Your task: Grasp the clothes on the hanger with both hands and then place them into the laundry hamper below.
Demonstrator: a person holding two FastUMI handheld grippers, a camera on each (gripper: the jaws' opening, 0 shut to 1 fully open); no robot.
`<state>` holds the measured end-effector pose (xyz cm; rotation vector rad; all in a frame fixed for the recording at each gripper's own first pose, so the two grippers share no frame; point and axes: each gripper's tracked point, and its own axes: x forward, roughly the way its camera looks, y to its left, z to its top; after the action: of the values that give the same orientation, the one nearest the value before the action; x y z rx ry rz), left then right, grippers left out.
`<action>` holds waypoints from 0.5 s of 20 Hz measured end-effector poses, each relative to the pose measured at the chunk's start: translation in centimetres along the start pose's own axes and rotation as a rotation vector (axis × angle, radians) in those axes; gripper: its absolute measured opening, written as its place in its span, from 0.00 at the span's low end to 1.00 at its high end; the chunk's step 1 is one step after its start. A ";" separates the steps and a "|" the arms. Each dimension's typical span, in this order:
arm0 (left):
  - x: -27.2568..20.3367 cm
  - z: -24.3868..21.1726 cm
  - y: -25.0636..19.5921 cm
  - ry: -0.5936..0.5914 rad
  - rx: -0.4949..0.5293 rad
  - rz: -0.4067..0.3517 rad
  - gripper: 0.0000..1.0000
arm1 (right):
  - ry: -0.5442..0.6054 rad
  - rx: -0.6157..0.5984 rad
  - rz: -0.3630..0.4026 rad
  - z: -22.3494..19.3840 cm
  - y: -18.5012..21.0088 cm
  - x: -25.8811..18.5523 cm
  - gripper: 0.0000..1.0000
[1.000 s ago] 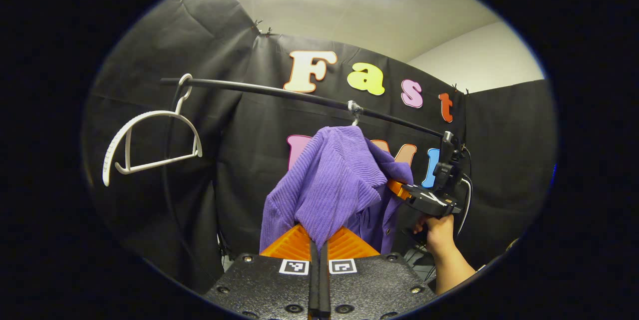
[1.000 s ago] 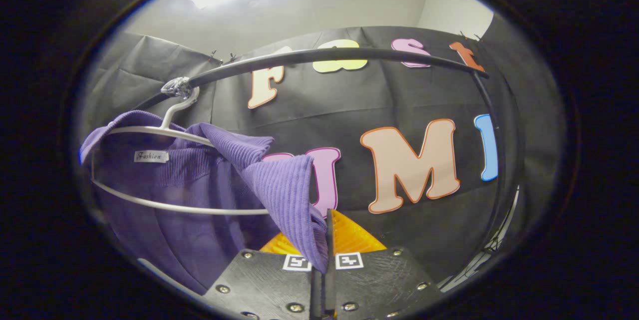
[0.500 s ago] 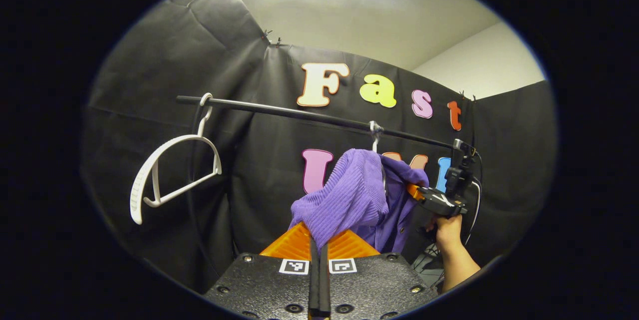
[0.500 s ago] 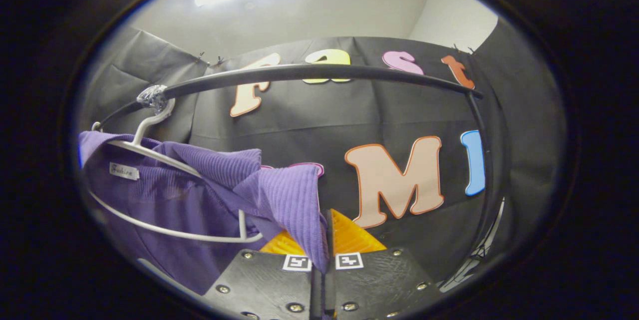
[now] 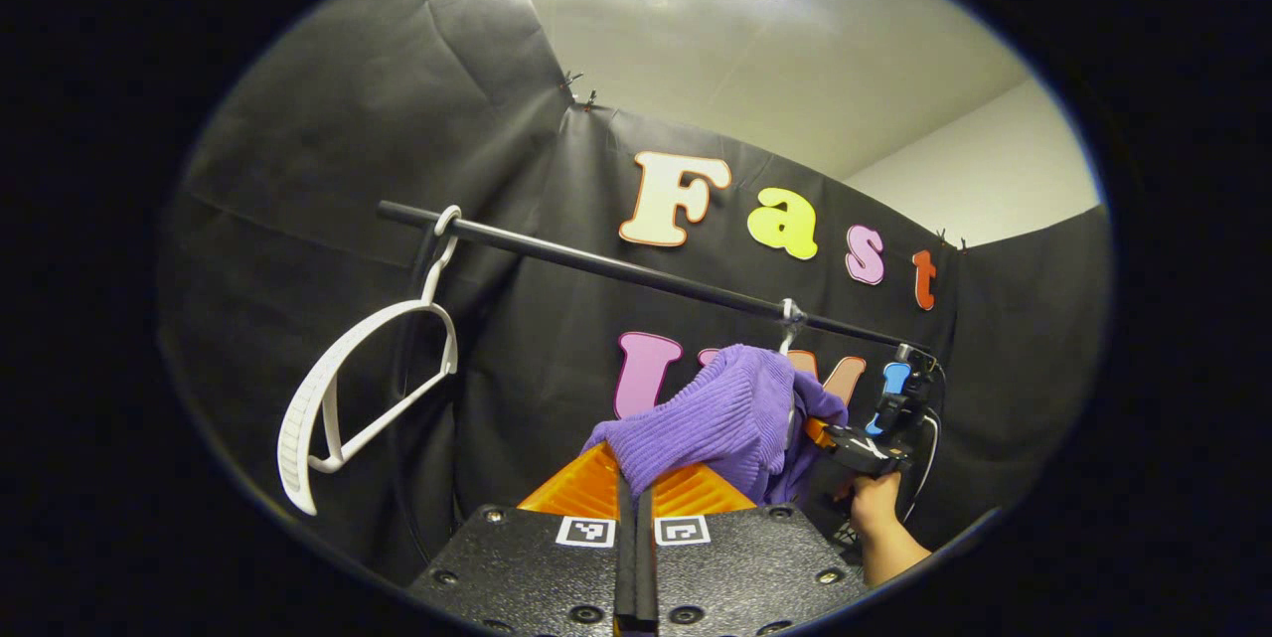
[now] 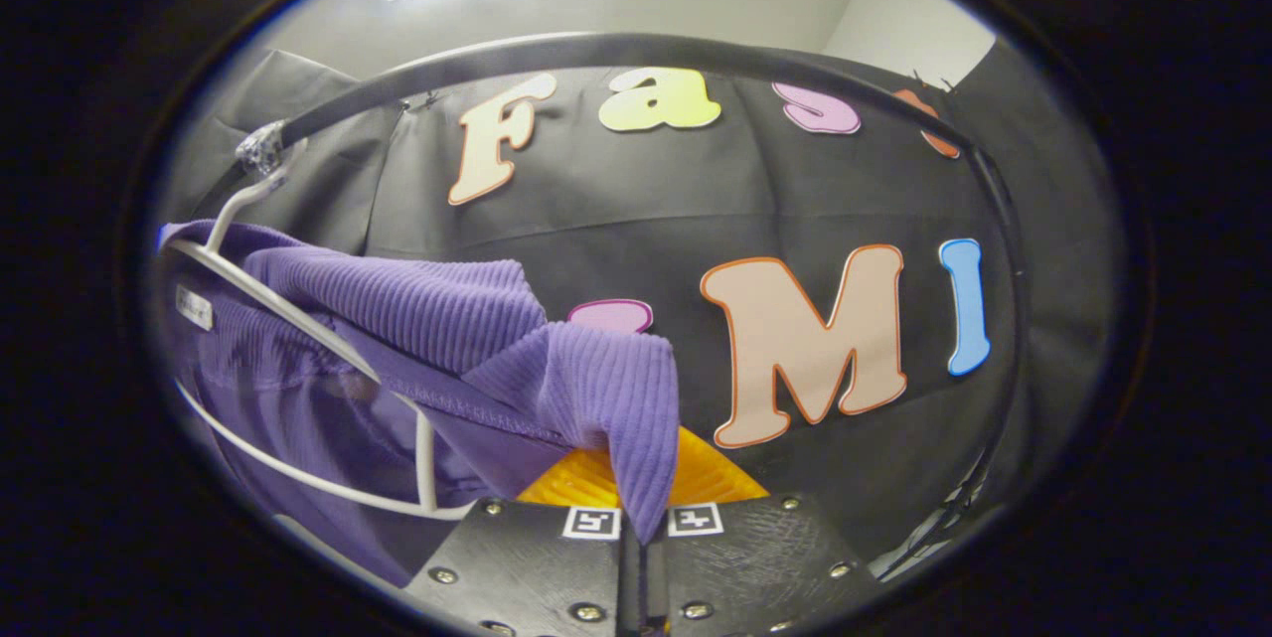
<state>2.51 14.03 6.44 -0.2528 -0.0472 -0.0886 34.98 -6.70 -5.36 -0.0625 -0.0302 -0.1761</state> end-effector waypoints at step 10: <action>2.4 -2.0 2.5 0.050 -0.010 -0.019 0.00 | 0.091 0.081 0.129 -5.3 2.2 3.9 0.03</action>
<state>5.17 15.70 4.01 -0.2603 0.0008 -0.1136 39.33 -5.57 -10.63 0.0243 0.0578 -0.0486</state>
